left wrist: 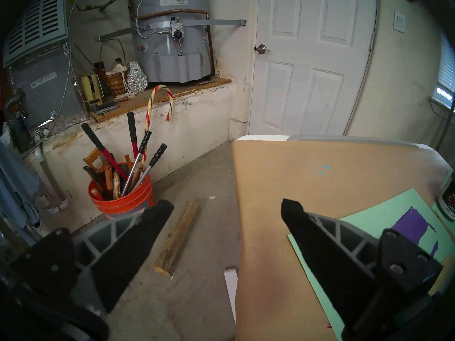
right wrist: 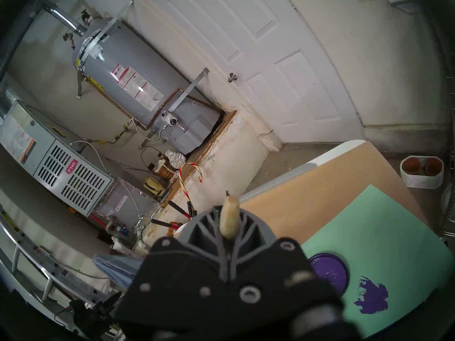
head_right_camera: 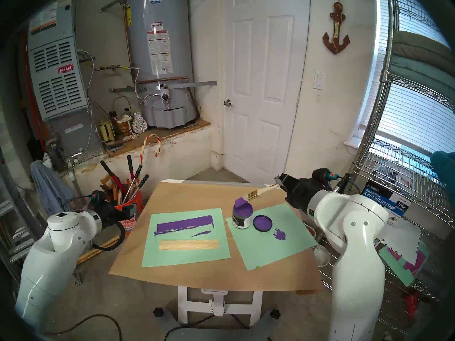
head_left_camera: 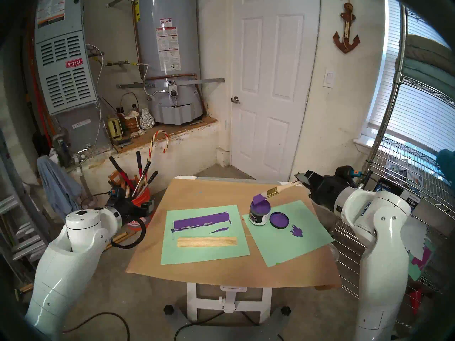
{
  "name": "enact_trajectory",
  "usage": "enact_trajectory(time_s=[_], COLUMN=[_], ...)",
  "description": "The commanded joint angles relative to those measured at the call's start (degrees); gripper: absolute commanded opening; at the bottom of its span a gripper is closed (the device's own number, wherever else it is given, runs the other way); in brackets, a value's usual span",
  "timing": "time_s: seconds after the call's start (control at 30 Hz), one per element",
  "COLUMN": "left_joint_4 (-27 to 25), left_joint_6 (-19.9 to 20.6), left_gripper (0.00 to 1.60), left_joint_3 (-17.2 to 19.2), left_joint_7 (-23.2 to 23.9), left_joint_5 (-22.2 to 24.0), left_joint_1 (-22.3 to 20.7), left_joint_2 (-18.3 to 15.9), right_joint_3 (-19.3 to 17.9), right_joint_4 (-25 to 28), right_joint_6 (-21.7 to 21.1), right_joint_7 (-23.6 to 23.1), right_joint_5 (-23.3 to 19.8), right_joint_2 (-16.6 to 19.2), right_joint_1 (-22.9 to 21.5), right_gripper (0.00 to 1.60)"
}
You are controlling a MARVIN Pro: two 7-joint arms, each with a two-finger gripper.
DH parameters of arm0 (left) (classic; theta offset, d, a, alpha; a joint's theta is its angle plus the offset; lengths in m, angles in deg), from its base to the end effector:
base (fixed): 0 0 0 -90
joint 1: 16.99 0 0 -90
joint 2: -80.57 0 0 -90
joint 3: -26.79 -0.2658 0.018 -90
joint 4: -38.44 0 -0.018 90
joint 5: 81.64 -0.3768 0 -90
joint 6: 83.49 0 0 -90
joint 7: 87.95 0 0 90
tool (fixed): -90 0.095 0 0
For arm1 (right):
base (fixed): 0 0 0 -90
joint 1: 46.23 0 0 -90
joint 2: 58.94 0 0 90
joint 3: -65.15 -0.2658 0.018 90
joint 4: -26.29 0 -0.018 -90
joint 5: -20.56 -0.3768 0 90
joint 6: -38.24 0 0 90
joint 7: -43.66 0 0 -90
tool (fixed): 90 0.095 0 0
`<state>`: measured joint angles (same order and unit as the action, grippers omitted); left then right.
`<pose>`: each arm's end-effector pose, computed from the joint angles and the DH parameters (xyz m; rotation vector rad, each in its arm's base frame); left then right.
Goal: Pick up brush, dip the brush into paint, and paint the wood
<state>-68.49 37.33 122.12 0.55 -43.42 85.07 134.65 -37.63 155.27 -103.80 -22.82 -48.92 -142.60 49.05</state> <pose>0.4336 0.1230 -0.2384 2.6151 -0.0856 1.6289 0.3963 -0.0449 -0.0876 -2.0352 0.4365 -1.3667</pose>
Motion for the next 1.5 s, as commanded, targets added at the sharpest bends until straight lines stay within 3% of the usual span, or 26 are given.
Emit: enact_trajectory(time_s=[0.0, 0.13, 0.53, 0.83, 1.47], left_joint_4=[-0.9, -0.9, -0.9, -0.9, -0.9], left_joint_6=[-0.1, -0.1, -0.1, -0.1, -0.1], left_gripper=[1.6, 1.6, 1.6, 1.6, 1.6], left_joint_3=[0.6, 0.5, 0.5, 0.6, 0.6], left_joint_7=[-0.1, -0.1, -0.1, -0.1, -0.1], left_joint_5=[0.1, 0.1, 0.1, 0.1, 0.1], left_joint_1=[-0.3, -0.3, -0.3, -0.3, -0.3], left_joint_2=[-0.1, -0.1, -0.1, -0.1, -0.1], right_joint_3=[0.4, 2.0, 11.2, 19.2, 28.4], right_joint_4=[3.7, 5.1, 7.8, 7.8, 5.7], right_joint_6=[-0.1, -0.1, 2.9, 9.2, 17.5], right_joint_7=[-0.1, 0.5, 1.8, 2.0, 0.4], right_joint_5=[-2.6, -3.7, -1.6, 3.7, 7.2], right_joint_2=[-2.6, -4.7, -7.7, -6.4, -2.0], right_joint_1=[1.1, 2.7, 7.2, 10.2, 12.3], right_gripper=[0.0, 0.0, 0.0, 0.0, 0.0])
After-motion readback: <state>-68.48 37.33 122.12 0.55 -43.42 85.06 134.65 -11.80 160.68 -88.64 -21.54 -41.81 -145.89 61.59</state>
